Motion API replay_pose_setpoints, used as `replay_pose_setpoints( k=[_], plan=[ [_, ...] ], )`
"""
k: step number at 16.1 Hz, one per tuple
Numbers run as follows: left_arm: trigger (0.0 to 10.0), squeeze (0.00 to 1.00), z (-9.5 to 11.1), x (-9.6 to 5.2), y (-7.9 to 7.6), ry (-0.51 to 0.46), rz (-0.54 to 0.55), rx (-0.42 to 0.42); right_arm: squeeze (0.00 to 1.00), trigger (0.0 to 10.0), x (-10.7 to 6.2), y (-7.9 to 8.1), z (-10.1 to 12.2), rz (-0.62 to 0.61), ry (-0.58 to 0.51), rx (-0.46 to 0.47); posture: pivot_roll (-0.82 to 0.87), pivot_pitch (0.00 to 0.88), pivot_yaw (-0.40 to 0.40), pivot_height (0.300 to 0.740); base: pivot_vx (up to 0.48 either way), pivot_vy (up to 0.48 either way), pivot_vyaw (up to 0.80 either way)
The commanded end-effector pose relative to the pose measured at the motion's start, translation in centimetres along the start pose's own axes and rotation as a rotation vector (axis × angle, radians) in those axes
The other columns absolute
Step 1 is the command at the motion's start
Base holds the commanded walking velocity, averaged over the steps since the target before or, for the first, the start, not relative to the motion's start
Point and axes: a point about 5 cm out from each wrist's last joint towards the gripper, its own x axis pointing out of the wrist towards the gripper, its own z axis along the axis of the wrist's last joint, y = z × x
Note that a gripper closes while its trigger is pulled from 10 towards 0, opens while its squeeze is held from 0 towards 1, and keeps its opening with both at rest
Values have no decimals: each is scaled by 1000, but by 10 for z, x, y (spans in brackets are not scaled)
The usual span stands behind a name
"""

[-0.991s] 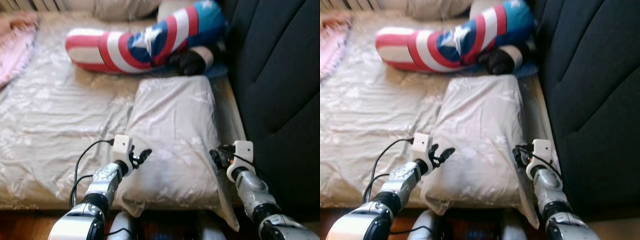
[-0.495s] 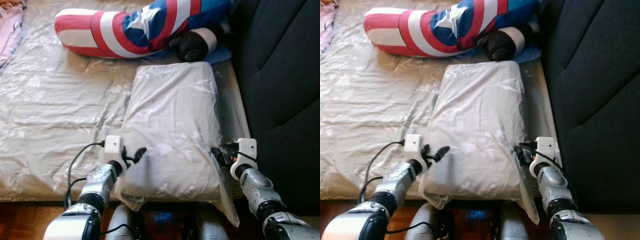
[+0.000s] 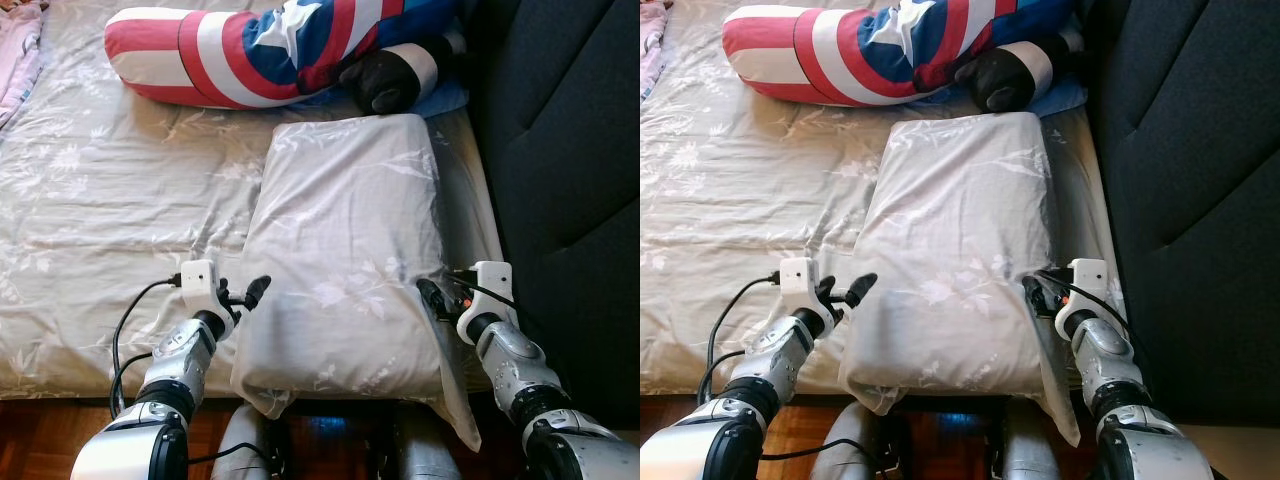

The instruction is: Clean up the room

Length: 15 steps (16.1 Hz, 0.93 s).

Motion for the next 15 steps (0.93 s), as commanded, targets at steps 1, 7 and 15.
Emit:
replay_pose_setpoints(
  k=[1, 7, 15],
  plan=[
    [10000, 0, -9, -5, 6, 28, 10, -30, 0, 10000, -2, 3, -15, 19, 65, -1, 17, 338, -1, 656, 0, 0, 0],
    [10000, 0, -3, -11, 9, -11, -36, -26, 0, 10000, -1, 21, -38, 59, 179, -58, 78, 345, 9, 656, 0, 0, 0],
    [10000, 0, -4, -22, 6, -27, -82, -31, 0, 0, -5, 33, -62, 39, 262, -35, 105, 351, 21, 656, 0, 0, 0]
  ],
)
